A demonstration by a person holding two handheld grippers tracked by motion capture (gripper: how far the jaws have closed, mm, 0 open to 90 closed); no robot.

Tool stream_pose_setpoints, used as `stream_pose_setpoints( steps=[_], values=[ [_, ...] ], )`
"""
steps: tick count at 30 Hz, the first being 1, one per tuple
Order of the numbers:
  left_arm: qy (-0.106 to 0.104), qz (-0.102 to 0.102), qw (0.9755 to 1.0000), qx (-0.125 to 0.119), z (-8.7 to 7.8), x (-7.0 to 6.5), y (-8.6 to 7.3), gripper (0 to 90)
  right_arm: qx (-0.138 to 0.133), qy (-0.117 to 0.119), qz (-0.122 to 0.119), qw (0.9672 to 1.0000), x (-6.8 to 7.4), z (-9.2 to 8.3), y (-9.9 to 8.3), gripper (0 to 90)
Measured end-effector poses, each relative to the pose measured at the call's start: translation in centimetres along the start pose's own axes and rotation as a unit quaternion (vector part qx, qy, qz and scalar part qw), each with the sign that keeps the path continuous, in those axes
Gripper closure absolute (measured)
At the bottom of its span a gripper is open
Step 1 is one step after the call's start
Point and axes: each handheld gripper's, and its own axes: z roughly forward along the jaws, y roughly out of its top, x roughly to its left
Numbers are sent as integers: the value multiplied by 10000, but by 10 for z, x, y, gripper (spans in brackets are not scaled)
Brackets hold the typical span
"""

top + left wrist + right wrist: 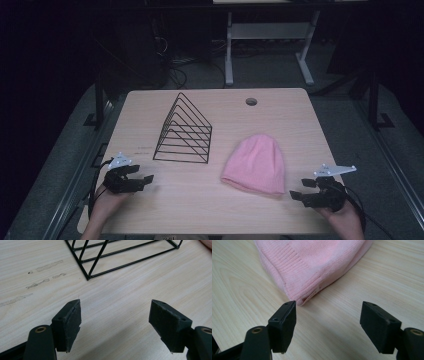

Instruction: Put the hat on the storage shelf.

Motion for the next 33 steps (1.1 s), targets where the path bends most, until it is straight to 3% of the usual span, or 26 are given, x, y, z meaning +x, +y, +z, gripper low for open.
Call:
stream_pose_setpoints(
  steps=[8, 18, 33],
  values=[
    [10, -42, 10000, 18, 0, 3, -1, 261, -59, 32, 32, 10000, 0, 2, 4, 259],
    [51, 54, 10000, 3, -4, -2, -1, 261, -116, 33, -51, 9999, 3, 3, 13, 226],
    [118, 34, 9999, 12, -6, -3, -2, 261, -145, 147, -229, 9995, 4, 4, 52, 209]
  ],
)
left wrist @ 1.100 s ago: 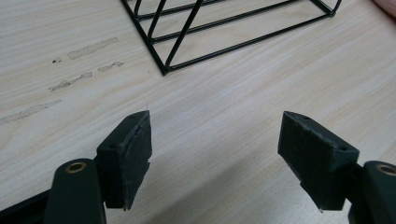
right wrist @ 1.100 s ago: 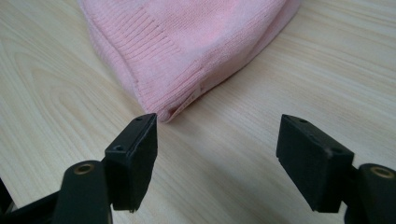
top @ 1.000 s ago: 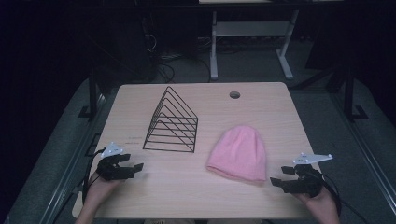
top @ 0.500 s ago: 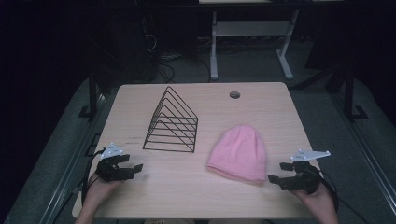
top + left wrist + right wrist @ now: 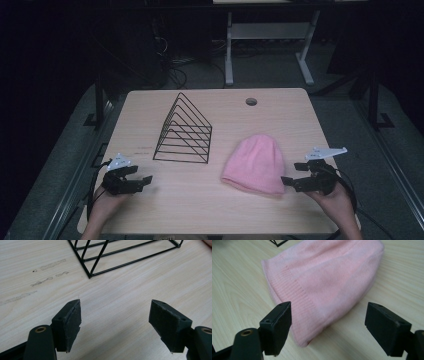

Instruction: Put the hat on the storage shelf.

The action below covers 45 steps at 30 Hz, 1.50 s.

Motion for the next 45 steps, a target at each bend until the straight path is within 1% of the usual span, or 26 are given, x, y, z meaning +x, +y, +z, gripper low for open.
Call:
stream_pose_setpoints(
  steps=[1, 3, 4, 5, 7, 8, 11, 12, 13, 14, 16, 17, 18, 20, 21, 22, 25, 26, 27, 30, 31, 33, 37, 40, 41, 45],
  values=[
    [1, 1, 10000, -21, -1, -1, 0, 261, 45, 33, -1, 10000, -1, 2, 7, 209],
    [0, 4, 10000, -40, -1, -1, 0, 261, 72, 16, -6, 10000, -3, 2, 13, 209],
    [-1, 25, 10000, -32, -1, -2, 0, 261, 72, 16, -6, 10000, -3, 2, 13, 209],
    [3, 42, 10000, -11, -1, -2, 0, 260, 15, 81, 59, 9999, -6, 1, 19, 209],
    [2, 92, 10000, 23, -1, -2, 0, 260, 12, 82, 37, 10000, -8, 2, 22, 209],
    [-3, 52, 10000, -13, -1, -3, 0, 261, 44, 84, 89, 9999, -9, 2, 25, 208],
    [-5, 29, 10000, -17, 0, -2, 0, 261, 155, 87, 83, 9998, -14, 7, 36, 204],
    [-6, 25, 10000, -18, 0, -2, 0, 261, 155, 87, 83, 9998, -14, 7, 36, 204],
    [-4, 26, 10000, -17, 0, -2, -1, 260, 236, 137, 54, 9996, -16, 11, 43, 201],
    [-8, 30, 10000, -20, -1, -2, -1, 260, 236, 137, 54, 9996, -16, 11, 43, 201],
    [-3, 2, 10000, -24, -1, -1, -1, 260, 289, 151, 17, 9995, -19, 16, 49, 197],
    [0, -5, 10000, -14, -1, 0, -1, 260, 382, 148, 40, 9992, -22, 21, 57, 192],
    [0, -5, 10000, -14, -1, 0, -1, 261, 382, 148, 40, 9992, -22, 21, 57, 192],
    [5, -11, 10000, -20, -1, 0, -1, 260, 414, 192, 60, 9989, -25, 26, 63, 192],
    [13, -9, 10000, -28, -2, 0, -1, 261, 472, 209, 49, 9987, -28, 31, 69, 192],
    [19, -3, 10000, -26, -2, 0, -1, 261, 472, 209, 49, 9987, -28, 31, 69, 192],
    [17, 6, 10000, -4, -1, 0, -1, 260, 603, 209, 30, 9980, -33, 40, 78, 194],
    [17, 6, 10000, -4, -1, 0, -1, 260, 603, 209, 30, 9980, -33, 40, 78, 194],
    [12, -1, 10000, -14, -1, 0, -1, 260, 721, 176, 18, 9972, -36, 46, 81, 196],
    [14, 14, 10000, -5, -1, 0, -1, 261, 794, 150, 28, 9967, -39, 51, 83, 200],
    [17, 8, 10000, -4, -1, 0, -1, 260, 865, 141, 82, 9961, -42, 55, 86, 204],
    [19, 6, 10000, -11, -1, 0, -1, 261, 891, 121, 78, 9959, -43, 57, 87, 208],
    [35, 15, 10000, -3, -1, 1, -1, 260, 1000, 134, 214, 9947, -50, 66, 92, 223],
    [42, 6, 10000, -15, -2, 1, -1, 261, 1044, 116, 219, 9942, -52, 70, 94, 223],
    [40, 20, 10000, 2, -2, 1, -1, 260, 1052, 149, 298, 9939, -54, 74, 96, 230],
    [36, 37, 10000, 16, -1, 0, -1, 260, 1027, 179, 380, 9938, -59, 79, 97, 247]
  ],
)
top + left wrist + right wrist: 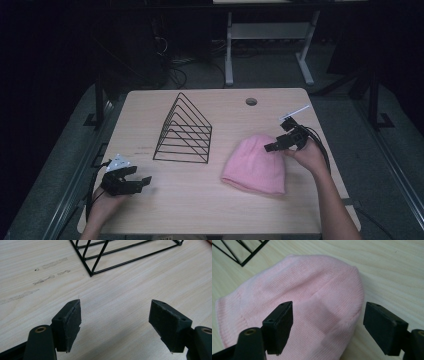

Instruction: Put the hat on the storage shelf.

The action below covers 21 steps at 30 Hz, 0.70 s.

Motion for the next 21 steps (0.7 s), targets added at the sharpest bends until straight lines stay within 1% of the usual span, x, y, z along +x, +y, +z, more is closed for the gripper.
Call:
stream_pose_setpoints(
  steps=[1, 2, 5, 8, 10, 13, 19, 21],
  values=[
    [4, 14, 10000, 7, 0, 0, 0, 260, 12, -13, 56, 10000, -2, 2, 2, 249],
    [2, 13, 10000, 0, 0, -1, 0, 260, 4, -44, 58, 10000, -4, 3, 3, 269],
    [2, 11, 10000, -8, 0, -1, 0, 261, 40, -79, 106, 9999, -6, 5, 5, 276],
    [5, 19, 10000, 4, 0, 0, 0, 261, 121, -120, 171, 9997, -11, 9, 7, 325],
    [7, 21, 10000, 5, 0, 0, 0, 261, 144, -115, 176, 9997, -12, 10, 7, 342],
    [4, 33, 10000, 2, 0, -1, 1, 261, 196, -78, 311, 9993, -15, 14, 8, 396],
    [1, 29, 10000, 0, 1, -1, 1, 260, 353, -49, 469, 9983, -19, 22, 8, 430],
    [5, 47, 10000, 8, 1, -1, 1, 260, 362, -24, 470, 9982, -21, 25, 7, 440]
  ],
)
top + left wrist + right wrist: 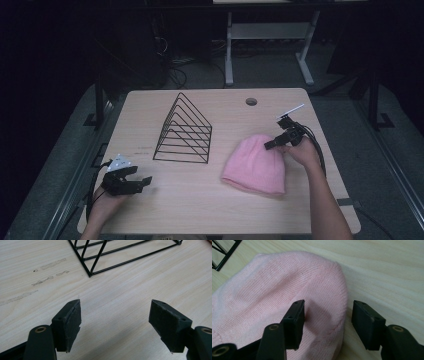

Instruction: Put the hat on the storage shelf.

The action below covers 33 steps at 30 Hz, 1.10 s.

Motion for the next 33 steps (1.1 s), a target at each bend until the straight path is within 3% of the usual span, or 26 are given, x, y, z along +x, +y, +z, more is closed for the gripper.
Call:
stream_pose_setpoints(
  steps=[9, 18, 22, 33],
  values=[
    [1, 2, 10000, 2, 0, 0, 0, 261, 86, 237, 177, 9995, -4, 10, -2, 534],
    [-4, 6, 10000, 7, 0, 0, 0, 261, 51, 384, 54, 9992, -1, 10, -3, 722],
    [-18, 5, 10000, 28, 0, 0, 0, 260, -48, 644, 101, 9979, -3, 6, -5, 749],
    [-159, -46, 9999, 27, 0, 0, 1, 261, -386, 854, -46, 9956, 5, -15, -4, 755]
  ],
)
